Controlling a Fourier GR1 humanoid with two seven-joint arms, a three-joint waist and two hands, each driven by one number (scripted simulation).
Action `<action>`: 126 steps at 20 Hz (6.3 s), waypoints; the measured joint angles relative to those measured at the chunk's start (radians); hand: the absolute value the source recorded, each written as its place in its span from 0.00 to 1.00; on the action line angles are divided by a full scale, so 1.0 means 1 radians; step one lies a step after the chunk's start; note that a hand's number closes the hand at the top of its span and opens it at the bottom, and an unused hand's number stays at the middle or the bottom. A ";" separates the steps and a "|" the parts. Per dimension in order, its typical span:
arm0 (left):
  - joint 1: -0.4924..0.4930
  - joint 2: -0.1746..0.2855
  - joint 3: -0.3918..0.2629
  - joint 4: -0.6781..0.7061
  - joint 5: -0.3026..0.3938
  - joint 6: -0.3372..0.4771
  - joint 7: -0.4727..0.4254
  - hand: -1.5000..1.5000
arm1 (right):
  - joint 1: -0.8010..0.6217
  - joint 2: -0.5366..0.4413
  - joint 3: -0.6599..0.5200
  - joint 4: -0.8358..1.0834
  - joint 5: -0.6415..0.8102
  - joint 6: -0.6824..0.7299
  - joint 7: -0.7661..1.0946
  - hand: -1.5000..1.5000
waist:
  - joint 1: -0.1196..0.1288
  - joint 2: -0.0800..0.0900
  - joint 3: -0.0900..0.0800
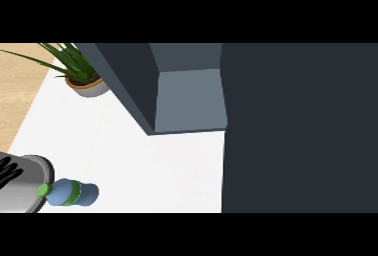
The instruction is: Pick up the bottled water, place it into the cabinet and close the cabinet
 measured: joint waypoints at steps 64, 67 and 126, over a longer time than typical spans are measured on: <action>-0.521 -0.437 -0.578 0.893 -0.045 0.969 -0.592 1.00 | 0.296 -0.055 0.033 -0.002 0.024 0.049 -0.255 0.00 | 0.039 0.018 -0.036; -0.563 -0.440 -0.645 0.848 -0.050 1.077 -0.568 1.00 | 0.294 -0.052 0.039 -0.004 0.023 0.045 -0.248 0.00 | 0.038 0.019 -0.037; -1.499 -0.390 -0.685 1.689 0.027 1.593 -0.559 0.00 | 0.236 -0.063 -0.123 0.038 -0.078 0.199 -0.290 0.00 | -0.047 0.059 -0.039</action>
